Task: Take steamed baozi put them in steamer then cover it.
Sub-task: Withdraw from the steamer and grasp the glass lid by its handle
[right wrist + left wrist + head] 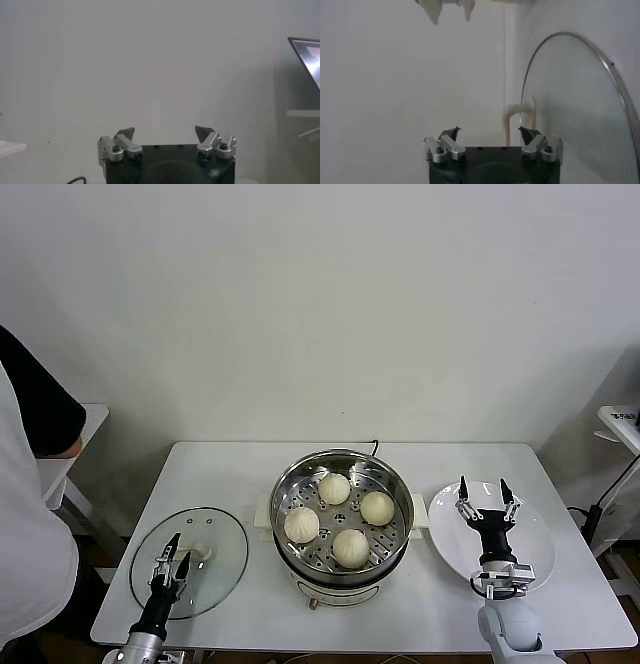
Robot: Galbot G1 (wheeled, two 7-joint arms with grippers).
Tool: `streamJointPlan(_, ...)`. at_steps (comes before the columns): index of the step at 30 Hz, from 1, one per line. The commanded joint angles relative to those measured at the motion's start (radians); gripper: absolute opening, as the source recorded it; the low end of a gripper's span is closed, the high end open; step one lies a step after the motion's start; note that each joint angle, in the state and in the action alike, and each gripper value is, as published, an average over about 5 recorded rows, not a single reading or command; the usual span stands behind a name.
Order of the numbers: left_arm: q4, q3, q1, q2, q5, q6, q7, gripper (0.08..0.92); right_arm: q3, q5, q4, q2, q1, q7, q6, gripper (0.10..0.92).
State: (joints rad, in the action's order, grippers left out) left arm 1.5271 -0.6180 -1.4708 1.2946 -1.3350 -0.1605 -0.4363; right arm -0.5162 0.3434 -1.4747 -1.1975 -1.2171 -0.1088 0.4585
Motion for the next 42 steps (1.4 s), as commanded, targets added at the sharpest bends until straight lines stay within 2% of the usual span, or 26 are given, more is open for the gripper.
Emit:
streamJointPlan(1,-0.025,0.003,0.032,-0.002,-0.008,0.013,0.004,0.823,-0.003,-0.006,0.001,-0.003,-0.004,0.002,0.002,0.823)
streamJointPlan(33,-0.053,0.034,0.093,0.002,-0.003,0.038,0.022,0.814,-0.004,-0.029,0.008,-0.013,-0.007,0.006,0.007,0.823)
streamJointPlan(36,-0.057,0.036,0.093,0.003,-0.002,0.038,0.026,0.757,-0.005,-0.030,0.006,-0.013,-0.007,0.006,0.007,0.823)
streamJointPlan(42,-0.070,0.037,0.098,0.002,0.004,0.040,0.039,0.585,-0.006,-0.029,0.003,-0.010,-0.006,0.004,0.007,0.823)
